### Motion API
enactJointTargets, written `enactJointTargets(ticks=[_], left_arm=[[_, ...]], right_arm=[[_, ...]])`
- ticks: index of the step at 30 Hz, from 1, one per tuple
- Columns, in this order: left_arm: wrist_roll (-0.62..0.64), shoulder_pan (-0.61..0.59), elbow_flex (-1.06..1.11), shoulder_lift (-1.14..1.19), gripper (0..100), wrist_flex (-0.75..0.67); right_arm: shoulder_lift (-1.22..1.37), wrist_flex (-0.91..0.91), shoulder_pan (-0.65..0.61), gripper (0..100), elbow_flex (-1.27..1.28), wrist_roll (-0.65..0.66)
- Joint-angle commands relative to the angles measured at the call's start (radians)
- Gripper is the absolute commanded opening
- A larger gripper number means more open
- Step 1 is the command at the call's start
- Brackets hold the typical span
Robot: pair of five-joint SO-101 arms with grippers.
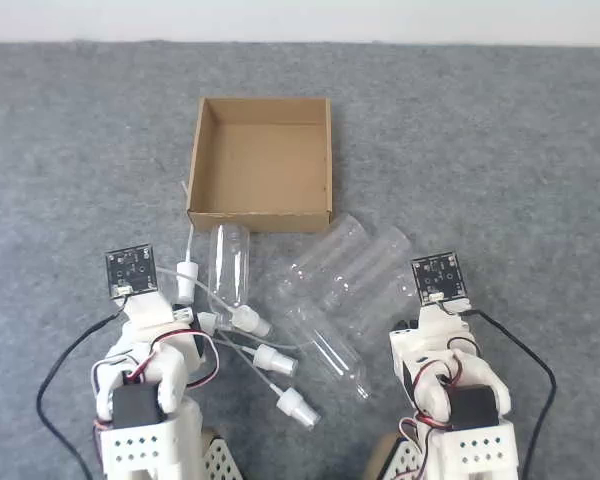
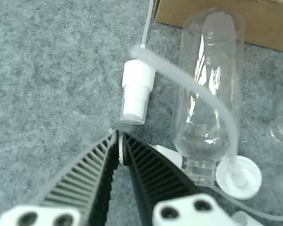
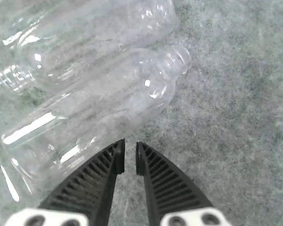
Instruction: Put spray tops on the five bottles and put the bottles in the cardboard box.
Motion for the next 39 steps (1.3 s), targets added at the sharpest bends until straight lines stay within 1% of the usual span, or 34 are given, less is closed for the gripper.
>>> enactJointTargets(ticks=[1, 6, 9, 14, 16, 22, 31, 39], left_arm=[[0.000, -0.002, -0.013, -0.017, 1, 0.006], [0.000, -0.002, -0.013, -0.017, 1, 0.006], [0.000, -0.002, -0.013, -0.017, 1, 0.006], [0.000, -0.002, -0.013, -0.017, 1, 0.006], [0.000, -0.002, -0.013, -0.017, 1, 0.006], [0.000, -0.002, -0.013, -0.017, 1, 0.006], [0.000, -0.002, -0.013, -0.017, 1, 0.006], [0.000, -0.002, -0.013, -0.017, 1, 0.006]], right_arm=[[-0.012, -0.013, 0.007, 1.2, 0.020, 0.000], [-0.010, -0.013, 0.007, 1.0, 0.020, 0.002], [-0.018, 0.045, 0.015, 1.0, 0.020, 0.003], [-0.019, 0.044, 0.016, 1.0, 0.020, 0.003], [-0.019, 0.041, 0.042, 1.0, 0.020, 0.003], [-0.019, -0.002, 0.182, 1.0, 0.018, -0.002], [-0.019, -0.001, 0.323, 0.9, -0.028, 0.003], [-0.019, -0.015, 0.343, 0.9, -0.025, 0.003]])
